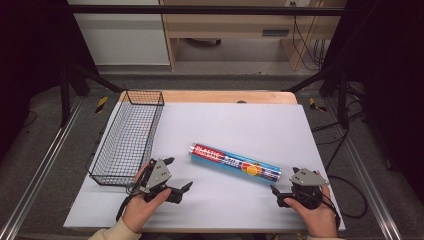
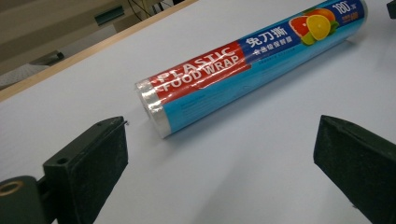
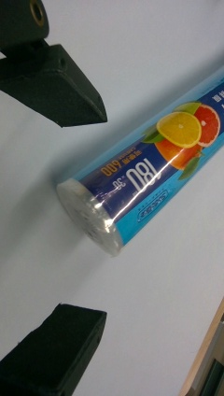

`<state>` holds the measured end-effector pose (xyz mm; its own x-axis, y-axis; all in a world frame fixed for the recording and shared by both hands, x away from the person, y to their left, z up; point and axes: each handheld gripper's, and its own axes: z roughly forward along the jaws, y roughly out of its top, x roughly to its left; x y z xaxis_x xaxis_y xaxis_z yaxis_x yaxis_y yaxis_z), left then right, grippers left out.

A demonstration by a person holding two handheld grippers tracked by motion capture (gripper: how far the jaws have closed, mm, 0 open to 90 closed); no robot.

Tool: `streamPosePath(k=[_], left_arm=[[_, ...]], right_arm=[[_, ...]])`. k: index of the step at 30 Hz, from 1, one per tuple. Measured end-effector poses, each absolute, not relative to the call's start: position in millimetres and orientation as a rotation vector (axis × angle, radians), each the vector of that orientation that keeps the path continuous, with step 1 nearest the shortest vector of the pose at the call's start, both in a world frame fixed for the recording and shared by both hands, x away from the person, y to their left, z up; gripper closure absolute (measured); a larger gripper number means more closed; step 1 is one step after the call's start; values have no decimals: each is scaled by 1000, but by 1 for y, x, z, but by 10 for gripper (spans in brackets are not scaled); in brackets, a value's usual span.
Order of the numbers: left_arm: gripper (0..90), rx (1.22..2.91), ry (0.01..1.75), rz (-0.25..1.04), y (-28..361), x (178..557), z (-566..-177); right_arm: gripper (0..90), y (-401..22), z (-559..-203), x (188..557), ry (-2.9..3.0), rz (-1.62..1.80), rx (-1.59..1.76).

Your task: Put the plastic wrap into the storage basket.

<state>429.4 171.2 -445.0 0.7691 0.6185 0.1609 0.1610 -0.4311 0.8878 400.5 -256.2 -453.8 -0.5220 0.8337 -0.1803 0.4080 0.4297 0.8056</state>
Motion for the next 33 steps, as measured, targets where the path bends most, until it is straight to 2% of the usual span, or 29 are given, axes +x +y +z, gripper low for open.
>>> streamPosePath(k=[12,21,28,33], left_arm=[[31,2023,499,611,157,450,-426],[32,2027,489,563,156,453,-429],[32,1984,495,542,163,453,-424],[32,1997,475,552,162,452,-426]], right_arm=[[68,-240,-421,410,2168,961,944],[60,-219,-388,440,2388,814,797],[104,-206,-379,472,2502,763,734],[100,-194,-381,480,2585,723,689]])
